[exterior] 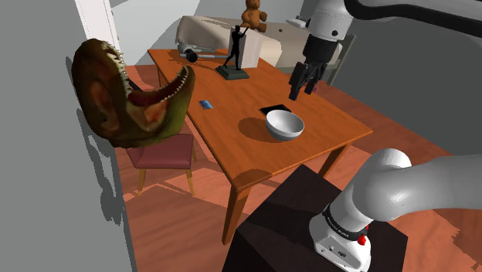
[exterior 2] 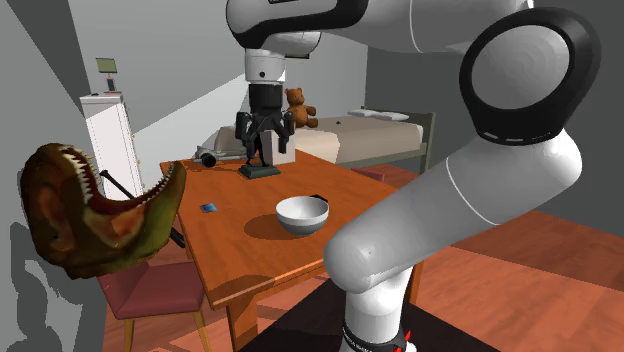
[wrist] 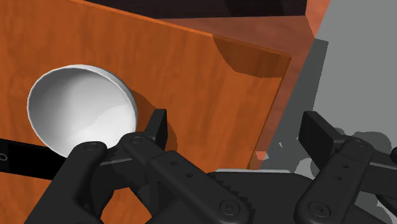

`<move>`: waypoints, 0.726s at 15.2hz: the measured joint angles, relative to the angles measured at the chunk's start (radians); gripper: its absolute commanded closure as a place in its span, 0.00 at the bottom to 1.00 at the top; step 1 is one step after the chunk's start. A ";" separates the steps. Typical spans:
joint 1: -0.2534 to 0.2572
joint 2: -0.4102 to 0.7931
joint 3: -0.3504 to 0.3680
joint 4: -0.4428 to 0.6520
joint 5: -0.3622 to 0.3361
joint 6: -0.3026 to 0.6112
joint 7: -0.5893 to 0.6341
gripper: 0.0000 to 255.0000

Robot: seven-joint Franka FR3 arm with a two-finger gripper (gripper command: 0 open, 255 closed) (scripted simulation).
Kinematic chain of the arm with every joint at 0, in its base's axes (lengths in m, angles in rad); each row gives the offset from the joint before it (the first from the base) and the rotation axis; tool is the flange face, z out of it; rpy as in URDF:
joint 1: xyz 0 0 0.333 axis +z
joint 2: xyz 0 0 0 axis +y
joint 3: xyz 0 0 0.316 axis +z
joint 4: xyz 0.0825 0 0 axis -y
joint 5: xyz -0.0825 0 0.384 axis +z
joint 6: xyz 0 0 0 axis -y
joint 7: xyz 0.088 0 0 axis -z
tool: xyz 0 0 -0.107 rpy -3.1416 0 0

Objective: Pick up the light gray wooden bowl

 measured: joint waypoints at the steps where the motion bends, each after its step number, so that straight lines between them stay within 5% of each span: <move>1: 0.000 0.000 0.000 0.000 0.000 0.000 0.000 0.00; 11: -0.040 0.120 -0.052 -0.171 -0.108 0.304 -0.087 0.00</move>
